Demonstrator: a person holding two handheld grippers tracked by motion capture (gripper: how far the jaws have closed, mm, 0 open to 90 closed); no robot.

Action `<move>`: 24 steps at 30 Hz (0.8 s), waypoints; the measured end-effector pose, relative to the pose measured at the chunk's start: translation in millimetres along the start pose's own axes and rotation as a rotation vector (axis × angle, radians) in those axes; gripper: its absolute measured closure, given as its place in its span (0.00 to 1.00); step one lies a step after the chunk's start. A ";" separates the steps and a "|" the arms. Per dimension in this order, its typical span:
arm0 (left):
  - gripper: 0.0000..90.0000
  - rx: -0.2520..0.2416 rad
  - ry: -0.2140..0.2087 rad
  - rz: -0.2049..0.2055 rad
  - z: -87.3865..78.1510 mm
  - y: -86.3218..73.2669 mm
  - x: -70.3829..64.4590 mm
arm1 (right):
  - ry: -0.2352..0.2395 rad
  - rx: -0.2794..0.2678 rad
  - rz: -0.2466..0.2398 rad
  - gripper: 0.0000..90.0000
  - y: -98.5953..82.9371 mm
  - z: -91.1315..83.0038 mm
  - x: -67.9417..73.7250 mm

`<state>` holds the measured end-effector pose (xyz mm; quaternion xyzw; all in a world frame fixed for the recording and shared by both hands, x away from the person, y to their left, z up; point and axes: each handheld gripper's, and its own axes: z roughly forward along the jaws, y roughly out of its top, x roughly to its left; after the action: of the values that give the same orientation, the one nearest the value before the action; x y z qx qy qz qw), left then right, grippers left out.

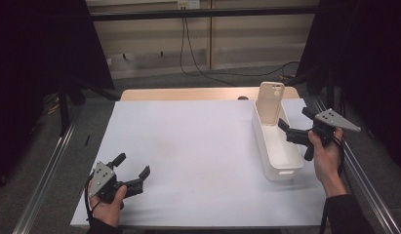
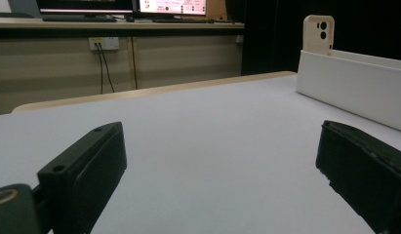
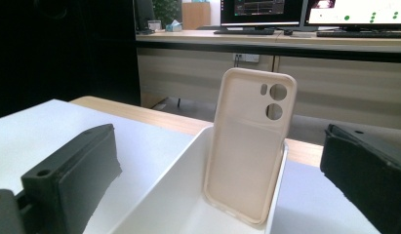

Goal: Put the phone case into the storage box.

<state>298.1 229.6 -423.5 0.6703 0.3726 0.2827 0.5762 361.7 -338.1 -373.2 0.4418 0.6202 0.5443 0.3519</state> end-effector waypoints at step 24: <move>0.05 0.003 0.004 0.003 -3.4 -0.3 -1.5 | -0.057 -0.027 -0.041 0.00 -12.9 -43.6 25.7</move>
<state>294.4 230.3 -423.1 0.6711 0.3732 0.2844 0.5740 310.2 -330.3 -377.8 0.4396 0.6115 0.5324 0.3864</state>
